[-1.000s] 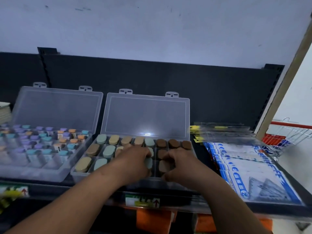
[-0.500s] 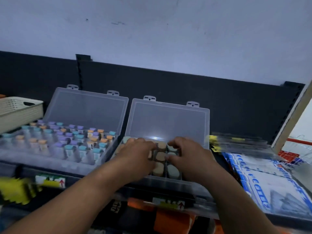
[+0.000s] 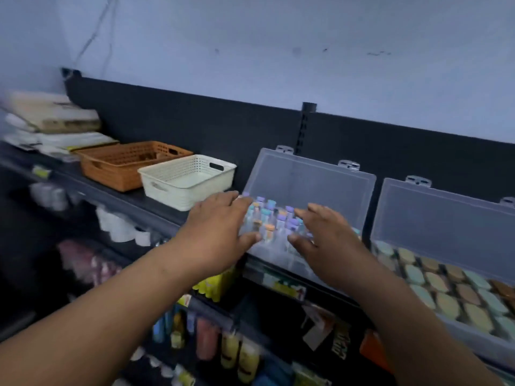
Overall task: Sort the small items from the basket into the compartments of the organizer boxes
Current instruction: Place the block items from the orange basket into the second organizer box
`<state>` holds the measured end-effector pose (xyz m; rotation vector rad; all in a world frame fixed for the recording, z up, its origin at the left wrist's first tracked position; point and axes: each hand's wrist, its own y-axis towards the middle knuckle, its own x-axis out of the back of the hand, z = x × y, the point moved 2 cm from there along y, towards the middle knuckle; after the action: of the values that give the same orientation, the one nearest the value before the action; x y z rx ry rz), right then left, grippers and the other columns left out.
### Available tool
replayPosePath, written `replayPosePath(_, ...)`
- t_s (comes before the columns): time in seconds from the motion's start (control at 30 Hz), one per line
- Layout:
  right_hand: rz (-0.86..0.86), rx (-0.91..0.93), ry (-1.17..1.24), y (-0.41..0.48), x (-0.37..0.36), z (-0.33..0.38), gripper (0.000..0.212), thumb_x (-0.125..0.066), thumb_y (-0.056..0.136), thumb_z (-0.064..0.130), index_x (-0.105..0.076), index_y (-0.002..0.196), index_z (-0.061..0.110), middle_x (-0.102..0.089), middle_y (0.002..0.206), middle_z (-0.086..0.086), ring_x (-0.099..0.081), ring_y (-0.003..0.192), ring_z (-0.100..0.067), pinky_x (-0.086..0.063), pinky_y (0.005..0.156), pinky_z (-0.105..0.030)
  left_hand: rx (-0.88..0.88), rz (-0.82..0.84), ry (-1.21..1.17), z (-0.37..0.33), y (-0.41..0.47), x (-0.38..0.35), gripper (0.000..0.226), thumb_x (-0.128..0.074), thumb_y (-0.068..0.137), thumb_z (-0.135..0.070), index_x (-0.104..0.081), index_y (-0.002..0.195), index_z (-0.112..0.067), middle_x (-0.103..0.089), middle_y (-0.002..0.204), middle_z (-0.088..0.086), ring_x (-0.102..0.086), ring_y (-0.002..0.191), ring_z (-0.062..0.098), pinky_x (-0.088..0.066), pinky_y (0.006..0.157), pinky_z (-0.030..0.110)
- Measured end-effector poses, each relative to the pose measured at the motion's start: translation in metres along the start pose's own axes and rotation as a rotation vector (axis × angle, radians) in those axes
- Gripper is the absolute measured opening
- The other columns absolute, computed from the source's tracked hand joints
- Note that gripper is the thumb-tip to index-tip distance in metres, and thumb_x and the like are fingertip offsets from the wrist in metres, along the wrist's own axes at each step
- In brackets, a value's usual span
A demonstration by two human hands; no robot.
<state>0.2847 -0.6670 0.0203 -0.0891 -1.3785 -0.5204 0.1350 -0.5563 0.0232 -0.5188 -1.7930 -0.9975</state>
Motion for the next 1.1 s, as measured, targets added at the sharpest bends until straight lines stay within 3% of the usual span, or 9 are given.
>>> replayPosePath(0.2,0.003,0.125,0.056,0.046,-0.027,0.108,0.057,-0.045,0.097,0.044,-0.032,0.149,0.024,-0.027,0.157,-0.002,-0.022,0.144,-0.021,-0.020,0.117,-0.034,0.115,0.072,0.054,0.113,-0.028,0.036,0.071,-0.046,0.090,-0.057,-0.022,0.149,-0.025,-0.022,0.156,0.001,-0.017,0.143,0.019,-0.018,0.116,0.036)
replayPosePath(0.4,0.047,0.153,0.063,0.090,-0.033,0.167,0.058,-0.047,0.097,0.043,-0.033,0.148,0.021,-0.030,0.155,0.000,-0.029,0.141,-0.022,-0.027,0.114,-0.039,0.157,0.079,0.041,0.180,-0.022,0.062,0.071,-0.044,0.091,-0.057,-0.020,0.150,-0.025,-0.024,0.155,-0.003,-0.019,0.142,0.017,-0.018,0.115,0.036)
replayPosePath(0.7,0.074,0.249,0.135,0.196,-0.053,0.202,0.059,-0.049,0.097,0.041,-0.029,0.150,0.024,-0.026,0.157,0.006,-0.025,0.142,-0.012,-0.021,0.116,-0.030,0.199,0.023,0.050,0.261,0.030,0.075,0.067,-0.049,0.091,-0.052,-0.024,0.148,-0.026,-0.031,0.150,-0.006,-0.029,0.137,0.014,-0.026,0.111,0.031)
replayPosePath(0.83,0.110,0.255,0.176,0.260,-0.064,0.216,0.061,-0.048,0.096,0.045,-0.029,0.150,0.025,-0.027,0.156,0.006,-0.032,0.140,-0.015,-0.030,0.113,-0.036,0.255,0.024,0.039,0.302,0.067,0.079,0.069,-0.051,0.091,-0.050,-0.022,0.149,-0.028,-0.026,0.154,-0.006,-0.027,0.139,0.013,-0.026,0.111,0.031)
replayPosePath(1.0,0.136,0.271,0.146,0.329,-0.084,0.233,0.061,-0.050,0.096,0.042,-0.030,0.150,0.024,-0.032,0.154,0.003,-0.037,0.137,-0.019,-0.036,0.108,-0.037,0.312,0.016,0.019,0.356,0.116,0.067,0.066,-0.056,0.090,-0.047,-0.029,0.146,-0.027,-0.035,0.149,-0.002,-0.039,0.132,0.017,-0.036,0.103,0.034)
replayPosePath(1.1,0.177,0.231,0.131,0.359,-0.099,0.242,0.060,-0.051,0.095,0.042,-0.030,0.149,0.026,-0.032,0.153,0.003,-0.040,0.134,-0.021,-0.040,0.104,-0.038,0.305,0.077,0.043,0.384,0.148,0.050,0.067,-0.057,0.089,-0.046,-0.029,0.146,-0.024,-0.037,0.148,0.000,-0.039,0.133,0.019,-0.037,0.105,0.036)
